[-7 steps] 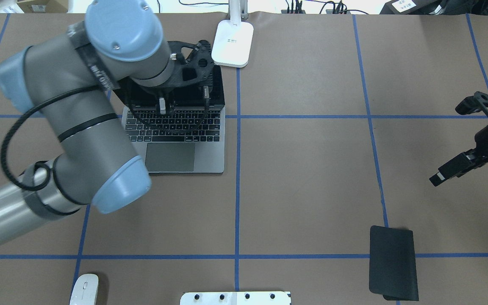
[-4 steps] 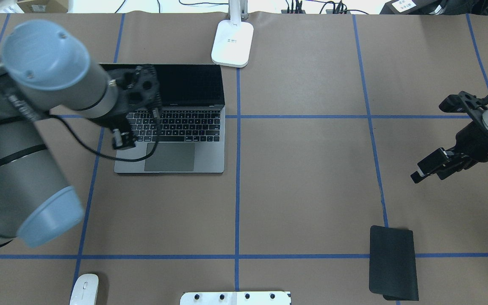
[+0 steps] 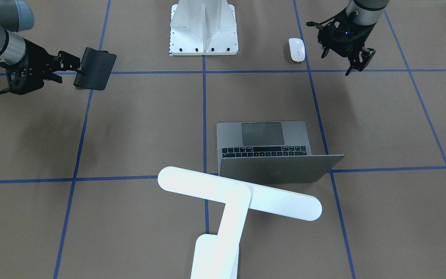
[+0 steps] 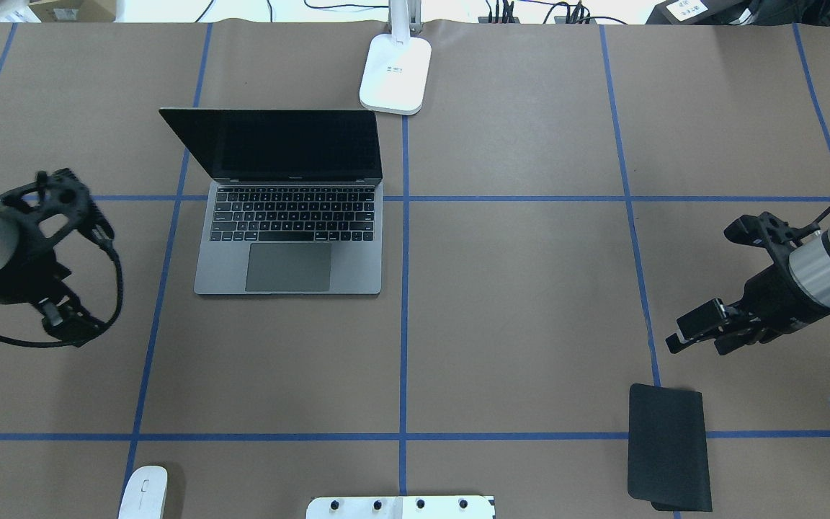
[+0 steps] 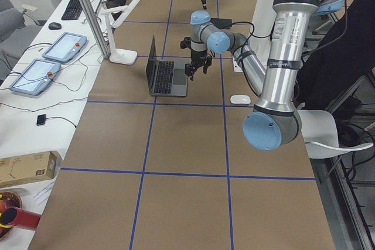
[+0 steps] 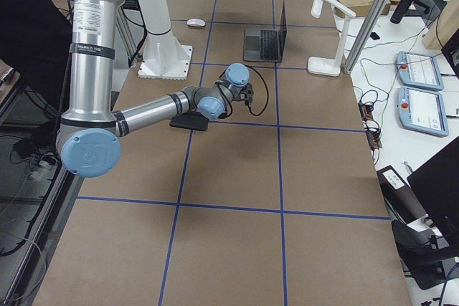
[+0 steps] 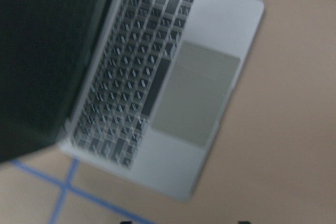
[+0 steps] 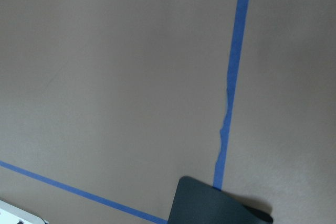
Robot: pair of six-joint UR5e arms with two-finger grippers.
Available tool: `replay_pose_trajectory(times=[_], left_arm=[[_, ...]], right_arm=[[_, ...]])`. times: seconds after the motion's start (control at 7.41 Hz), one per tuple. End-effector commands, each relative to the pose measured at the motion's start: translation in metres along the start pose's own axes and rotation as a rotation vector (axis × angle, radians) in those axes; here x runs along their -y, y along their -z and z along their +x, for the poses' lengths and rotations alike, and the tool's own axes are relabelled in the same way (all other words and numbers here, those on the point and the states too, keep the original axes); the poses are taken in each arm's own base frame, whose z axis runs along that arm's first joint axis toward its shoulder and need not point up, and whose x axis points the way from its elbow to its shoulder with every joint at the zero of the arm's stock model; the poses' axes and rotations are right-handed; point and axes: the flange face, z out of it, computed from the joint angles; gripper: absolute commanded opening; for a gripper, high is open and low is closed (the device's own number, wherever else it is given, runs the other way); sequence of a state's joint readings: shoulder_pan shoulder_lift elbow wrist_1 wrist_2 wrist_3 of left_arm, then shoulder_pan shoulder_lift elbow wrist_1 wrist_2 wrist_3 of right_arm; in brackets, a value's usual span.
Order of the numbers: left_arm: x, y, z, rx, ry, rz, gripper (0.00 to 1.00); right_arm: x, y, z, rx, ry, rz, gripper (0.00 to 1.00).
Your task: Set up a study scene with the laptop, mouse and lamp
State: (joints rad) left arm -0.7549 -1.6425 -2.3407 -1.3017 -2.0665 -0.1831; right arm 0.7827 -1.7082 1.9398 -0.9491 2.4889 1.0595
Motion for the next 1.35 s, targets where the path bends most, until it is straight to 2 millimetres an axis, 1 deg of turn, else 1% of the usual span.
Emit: replay_pose_trajectory(times=[0.0, 0.13, 0.27, 0.4, 0.54, 0.67, 0.81, 0.94, 1.21], left_arm=[[-0.027, 0.023, 0.009, -0.058, 0.366, 0.005, 0.99], [-0.027, 0.023, 0.013, -0.067, 0.47, 0.0, 0.99], [-0.026, 0.016, 0.012, -0.071, 0.544, -0.02, 0.99], [-0.023, 0.003, 0.008, -0.061, 0.619, -0.046, 0.99], [-0.019, -0.013, 0.001, -0.054, 0.66, -0.061, 0.99], [-0.014, -0.028, -0.002, -0.064, 0.716, -0.051, 0.99], [-0.009, -0.039, 0.013, -0.097, 0.761, -0.043, 0.99], [-0.009, -0.044, 0.023, -0.113, 0.776, -0.048, 0.99], [-0.011, -0.052, 0.03, -0.113, 0.76, -0.069, 0.99]], right_arm=[[-0.038, -0.014, 0.0, -0.016, -0.013, -0.029, 0.99], [-0.051, -0.012, 0.008, -0.032, -0.022, -0.038, 0.99], [-0.055, -0.017, 0.009, -0.038, -0.022, -0.054, 0.99], [-0.061, -0.019, 0.021, -0.056, -0.044, -0.066, 0.99], [-0.065, -0.022, 0.026, -0.065, -0.051, -0.078, 0.99], [-0.07, -0.034, 0.025, -0.076, -0.052, -0.109, 0.98], [-0.072, -0.038, 0.024, -0.079, -0.056, -0.119, 0.98], [-0.076, -0.051, 0.025, -0.091, -0.053, -0.149, 0.98], [-0.082, -0.061, 0.023, -0.099, -0.056, -0.175, 0.97]])
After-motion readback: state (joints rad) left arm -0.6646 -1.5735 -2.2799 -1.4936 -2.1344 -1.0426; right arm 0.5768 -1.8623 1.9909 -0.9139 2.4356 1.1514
